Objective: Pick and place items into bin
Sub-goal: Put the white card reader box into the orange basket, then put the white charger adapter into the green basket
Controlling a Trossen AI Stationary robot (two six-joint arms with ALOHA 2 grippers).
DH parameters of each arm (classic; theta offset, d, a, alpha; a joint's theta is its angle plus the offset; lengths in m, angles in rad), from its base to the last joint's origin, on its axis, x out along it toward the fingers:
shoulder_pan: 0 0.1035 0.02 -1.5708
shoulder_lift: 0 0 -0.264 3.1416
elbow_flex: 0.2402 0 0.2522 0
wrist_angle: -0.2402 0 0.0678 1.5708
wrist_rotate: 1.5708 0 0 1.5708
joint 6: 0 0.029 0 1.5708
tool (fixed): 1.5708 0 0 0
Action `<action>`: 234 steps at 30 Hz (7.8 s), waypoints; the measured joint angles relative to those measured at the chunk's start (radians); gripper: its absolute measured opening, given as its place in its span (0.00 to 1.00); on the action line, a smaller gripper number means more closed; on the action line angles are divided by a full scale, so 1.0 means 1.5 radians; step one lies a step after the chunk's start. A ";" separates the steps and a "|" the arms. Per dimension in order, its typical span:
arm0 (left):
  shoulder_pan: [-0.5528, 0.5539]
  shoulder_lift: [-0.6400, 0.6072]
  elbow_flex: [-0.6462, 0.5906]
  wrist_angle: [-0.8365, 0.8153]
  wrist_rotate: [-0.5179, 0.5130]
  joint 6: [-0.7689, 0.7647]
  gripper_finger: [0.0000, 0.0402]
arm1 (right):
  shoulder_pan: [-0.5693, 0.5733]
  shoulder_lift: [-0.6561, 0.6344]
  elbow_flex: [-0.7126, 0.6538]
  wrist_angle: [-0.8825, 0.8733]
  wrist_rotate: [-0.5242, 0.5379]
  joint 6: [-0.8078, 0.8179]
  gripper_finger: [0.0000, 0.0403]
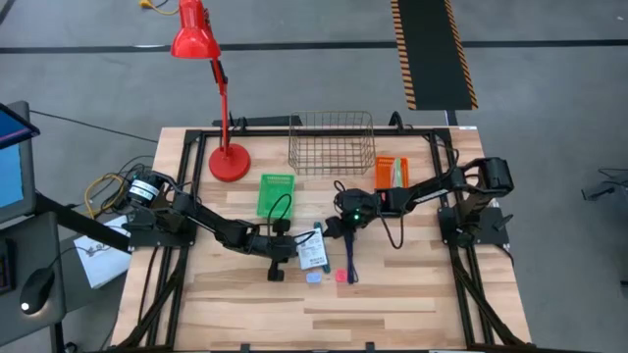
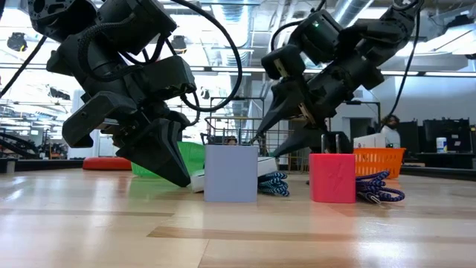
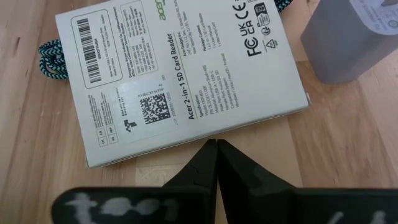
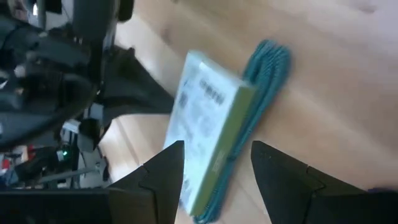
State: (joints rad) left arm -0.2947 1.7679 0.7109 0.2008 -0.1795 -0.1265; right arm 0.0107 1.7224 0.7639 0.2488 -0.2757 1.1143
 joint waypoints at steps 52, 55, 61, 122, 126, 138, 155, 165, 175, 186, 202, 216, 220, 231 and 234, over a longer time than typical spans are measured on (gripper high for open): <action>0.000 0.000 0.000 0.009 0.010 0.011 0.00 | 0.010 0.133 0.082 0.034 -0.089 0.006 0.42; 0.000 0.000 0.000 0.010 0.010 0.011 0.00 | 0.010 0.133 0.083 0.034 -0.089 0.007 0.36; 0.000 0.000 0.000 0.010 0.010 0.011 0.00 | 0.010 0.130 0.083 0.040 -0.099 0.004 0.14; 0.027 -0.557 0.001 -0.123 -0.354 0.059 0.00 | -0.211 -0.504 0.082 -0.739 0.187 -0.096 0.09; 0.027 -0.581 0.001 -0.114 -0.343 0.062 0.00 | -0.252 -0.503 0.082 -0.763 0.186 -0.112 0.09; 0.027 -0.600 0.001 -0.115 -0.323 0.109 0.00 | -0.319 -0.503 0.082 -0.793 0.185 -0.121 0.09; 0.027 -0.600 0.001 -0.115 -0.314 0.115 0.00 | -0.385 -0.433 0.082 -0.825 0.167 -0.180 0.09; 0.027 -0.600 0.001 -0.115 -0.314 0.115 0.00 | -0.389 -0.378 0.082 -0.811 0.164 -0.203 0.13; 0.027 -0.600 0.001 -0.118 -0.314 0.115 0.00 | -0.394 -0.376 0.082 -0.807 0.163 -0.198 0.36; 0.027 -0.600 0.001 -0.126 -0.314 0.115 0.00 | -0.388 -0.376 0.151 -0.804 0.114 -0.218 0.55; 0.003 -0.685 0.001 -0.159 -0.288 0.140 0.00 | -0.059 -0.376 0.355 -0.804 0.320 -0.154 0.48; 0.003 -0.832 0.000 -0.291 -0.202 0.024 0.00 | 0.208 -0.211 0.354 -0.788 0.500 -0.122 0.39; 0.004 -0.832 0.000 -0.294 -0.202 0.028 0.00 | 0.245 -0.160 0.353 -0.777 0.496 -0.150 0.37; 0.004 -0.799 0.000 -0.317 -0.164 -0.009 0.08 | 0.317 -0.130 0.353 -0.718 0.464 -0.140 0.31; 0.004 -0.771 0.000 -0.314 -0.122 -0.021 0.14 | 0.321 -0.130 0.353 -0.721 0.460 -0.179 0.32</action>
State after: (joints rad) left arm -0.2893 0.6114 0.7113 -0.2698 -0.3619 -0.1582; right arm 0.4921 1.5269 1.2938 -0.8322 0.4138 0.8460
